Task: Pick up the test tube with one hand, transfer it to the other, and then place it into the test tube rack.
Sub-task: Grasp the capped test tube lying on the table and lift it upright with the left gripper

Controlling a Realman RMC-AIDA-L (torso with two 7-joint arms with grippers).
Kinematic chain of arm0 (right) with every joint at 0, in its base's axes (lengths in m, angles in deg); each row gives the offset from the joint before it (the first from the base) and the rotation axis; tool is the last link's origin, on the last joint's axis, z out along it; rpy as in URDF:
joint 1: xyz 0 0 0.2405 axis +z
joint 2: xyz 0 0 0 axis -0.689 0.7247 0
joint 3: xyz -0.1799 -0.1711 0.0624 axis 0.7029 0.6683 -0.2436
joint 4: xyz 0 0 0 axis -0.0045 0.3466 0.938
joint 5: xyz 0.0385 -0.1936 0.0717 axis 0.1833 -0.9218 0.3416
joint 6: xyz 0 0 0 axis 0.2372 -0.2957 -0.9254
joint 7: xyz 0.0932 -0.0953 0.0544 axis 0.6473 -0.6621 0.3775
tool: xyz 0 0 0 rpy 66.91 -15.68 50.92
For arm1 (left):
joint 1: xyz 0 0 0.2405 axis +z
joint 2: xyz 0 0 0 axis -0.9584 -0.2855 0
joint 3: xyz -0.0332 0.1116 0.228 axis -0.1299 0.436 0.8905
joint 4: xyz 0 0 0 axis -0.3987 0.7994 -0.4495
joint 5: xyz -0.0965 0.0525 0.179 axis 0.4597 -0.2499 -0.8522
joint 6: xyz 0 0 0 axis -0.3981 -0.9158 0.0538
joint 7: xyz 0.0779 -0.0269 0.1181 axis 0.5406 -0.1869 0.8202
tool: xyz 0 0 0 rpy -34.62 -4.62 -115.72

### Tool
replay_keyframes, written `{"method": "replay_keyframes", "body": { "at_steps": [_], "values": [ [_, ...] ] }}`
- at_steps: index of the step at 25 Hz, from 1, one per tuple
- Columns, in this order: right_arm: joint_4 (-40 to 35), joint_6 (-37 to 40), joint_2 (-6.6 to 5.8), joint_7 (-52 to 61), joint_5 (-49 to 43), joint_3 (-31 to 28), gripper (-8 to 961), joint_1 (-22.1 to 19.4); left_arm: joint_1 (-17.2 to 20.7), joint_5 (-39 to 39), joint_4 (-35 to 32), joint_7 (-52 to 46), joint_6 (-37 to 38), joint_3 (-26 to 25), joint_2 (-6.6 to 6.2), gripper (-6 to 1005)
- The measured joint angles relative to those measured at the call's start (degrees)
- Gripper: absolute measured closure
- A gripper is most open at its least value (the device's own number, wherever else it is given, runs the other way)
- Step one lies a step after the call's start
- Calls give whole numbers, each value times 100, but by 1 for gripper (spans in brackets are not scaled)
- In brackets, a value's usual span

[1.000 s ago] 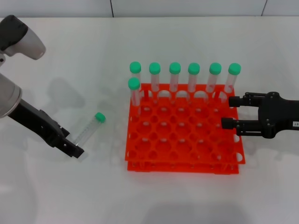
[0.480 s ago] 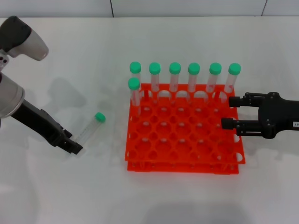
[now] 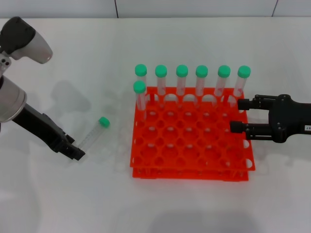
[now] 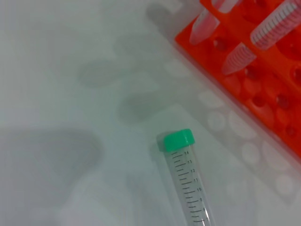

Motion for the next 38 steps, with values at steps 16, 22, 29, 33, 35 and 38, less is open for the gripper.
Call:
{"method": "replay_keyframes", "body": {
  "at_steps": [16,22,29,33,35,38],
  "values": [
    [0,0,0,0,12,0,232,-2,-92,-7,67,-41,-121,204,52,551],
    [0,0,-10,0,12,-1,232,-9,-123,-4,99,-25,-105,205,51,571],
    [0,-6,-9,0,12,-9,233,-14,-140,-6,158,-15,-97,213,38,594],
    [0,-18,-9,0,11,-33,233,-13,-141,-8,166,-17,-119,213,25,594],
    [0,-18,-9,0,11,-60,233,-14,-141,-9,166,-15,-123,213,25,592],
    [0,-17,-9,-3,11,-69,233,-13,-141,-9,169,-16,-131,213,21,598]
  ]
}}
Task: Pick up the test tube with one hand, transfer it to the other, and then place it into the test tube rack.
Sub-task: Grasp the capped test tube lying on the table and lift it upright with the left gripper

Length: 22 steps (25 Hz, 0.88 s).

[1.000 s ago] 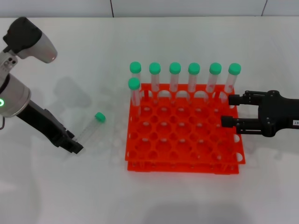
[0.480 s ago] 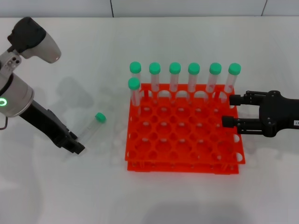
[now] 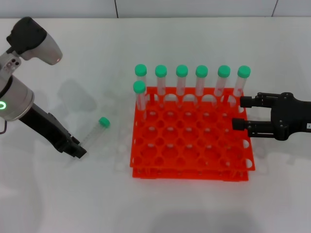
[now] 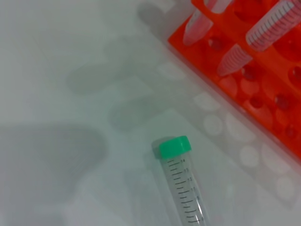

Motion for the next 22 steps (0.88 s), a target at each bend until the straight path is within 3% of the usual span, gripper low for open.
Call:
{"method": "replay_keyframes", "body": {
  "at_steps": [22],
  "values": [
    [-1,9,0,-6,0,-11,233,0,-18,-34,67,-35,-59,53,-18,746]
  ]
}}
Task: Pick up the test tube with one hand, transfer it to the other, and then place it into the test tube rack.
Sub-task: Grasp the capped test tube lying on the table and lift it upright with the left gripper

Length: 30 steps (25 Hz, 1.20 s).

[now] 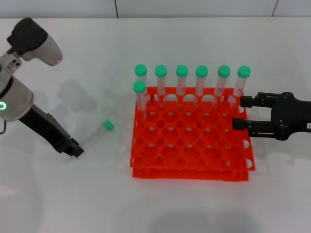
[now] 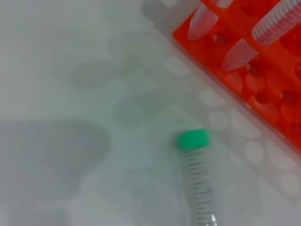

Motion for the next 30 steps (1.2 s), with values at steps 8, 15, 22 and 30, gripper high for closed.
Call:
{"method": "replay_keyframes", "body": {
  "at_steps": [8,15,22,30],
  "values": [
    [0,0,0,0,2,0,233,0,0,-75,62,-4,-14,-1,23,783],
    [0,0,0,0,7,0,233,0,-6,-65,65,-11,-18,-33,10,794],
    [1,-18,0,-17,62,0,233,0,-57,-33,55,-4,-78,-110,-13,798],
    [0,-30,0,-56,84,-104,233,0,-36,293,-11,28,-200,-507,-100,797]
  ]
}}
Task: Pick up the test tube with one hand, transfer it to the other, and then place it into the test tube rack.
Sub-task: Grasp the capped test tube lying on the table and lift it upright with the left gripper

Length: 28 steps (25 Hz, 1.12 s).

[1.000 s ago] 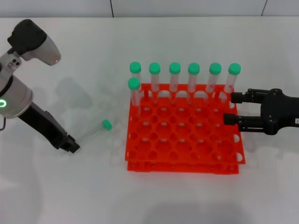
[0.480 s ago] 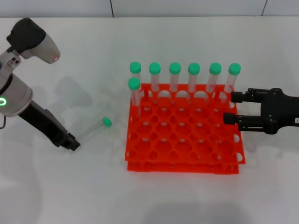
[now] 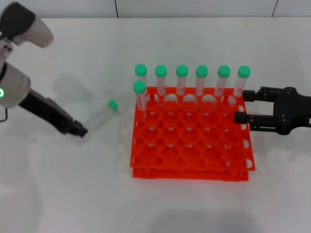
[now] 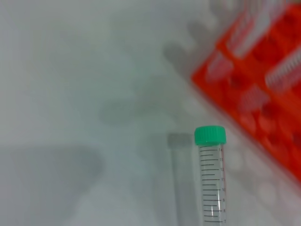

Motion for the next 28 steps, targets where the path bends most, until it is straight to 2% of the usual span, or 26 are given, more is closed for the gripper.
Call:
{"method": "replay_keyframes", "body": {
  "at_steps": [5,9,14,15,19,24,28],
  "values": [
    [0,25,0,-3,0,-39,233,0,199,483,-389,175,-90,-545,-21,800],
    [0,25,0,-5,0,-46,233,9,519,1409,-834,292,-332,-720,-50,800],
    [0,18,0,-8,0,-131,233,35,755,2549,-939,515,-689,-822,-82,799],
    [0,21,0,-11,0,-154,233,41,802,2969,-919,619,-904,-829,-63,799],
    [0,29,0,-14,-1,-185,233,64,813,3611,-847,1000,-1117,-812,68,799],
    [-77,12,4,-14,-3,-186,233,72,582,4008,-732,1298,-1197,-709,266,799],
    [-110,-4,6,-15,-4,-186,233,73,324,4395,-321,1764,-1185,-639,384,799]
  ]
}}
